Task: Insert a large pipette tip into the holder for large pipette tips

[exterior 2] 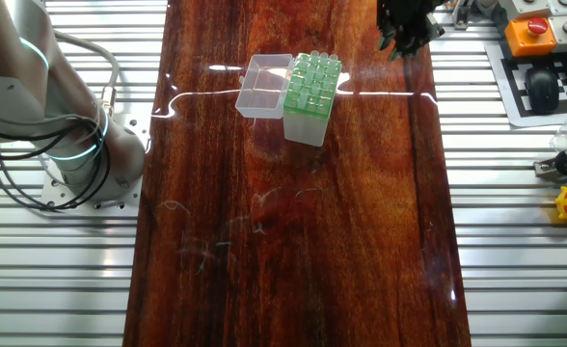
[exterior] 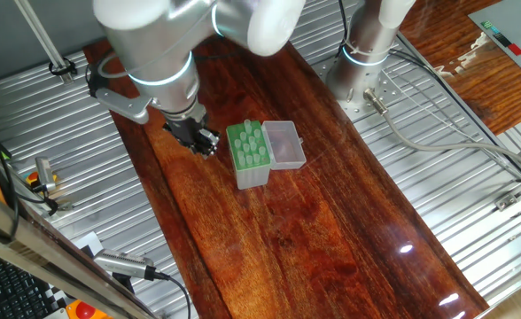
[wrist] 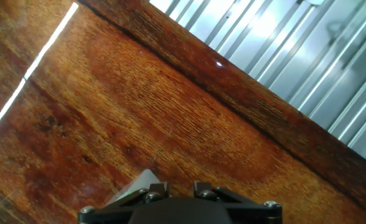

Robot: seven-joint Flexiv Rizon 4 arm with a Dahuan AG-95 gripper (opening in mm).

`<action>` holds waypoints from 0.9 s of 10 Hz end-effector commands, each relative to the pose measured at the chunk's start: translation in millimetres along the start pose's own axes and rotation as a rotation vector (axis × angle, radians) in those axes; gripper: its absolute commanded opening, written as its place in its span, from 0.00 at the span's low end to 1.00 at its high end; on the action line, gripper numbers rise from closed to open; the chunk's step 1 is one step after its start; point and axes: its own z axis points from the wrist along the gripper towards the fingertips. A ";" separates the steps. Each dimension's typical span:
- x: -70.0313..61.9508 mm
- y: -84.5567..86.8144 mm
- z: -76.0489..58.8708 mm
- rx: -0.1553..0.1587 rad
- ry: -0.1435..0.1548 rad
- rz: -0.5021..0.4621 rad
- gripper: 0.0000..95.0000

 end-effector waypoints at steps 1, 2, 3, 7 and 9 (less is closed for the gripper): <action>13.0 -34.1 6.0 0.023 0.003 -0.001 0.00; 21.0 -57.1 10.9 0.024 0.001 -0.031 0.00; 27.6 -73.4 14.7 0.027 -0.004 -0.052 0.00; 41.7 -98.8 43.0 0.018 -0.030 -0.080 0.00; 40.9 -97.5 44.9 0.017 -0.029 -0.100 0.00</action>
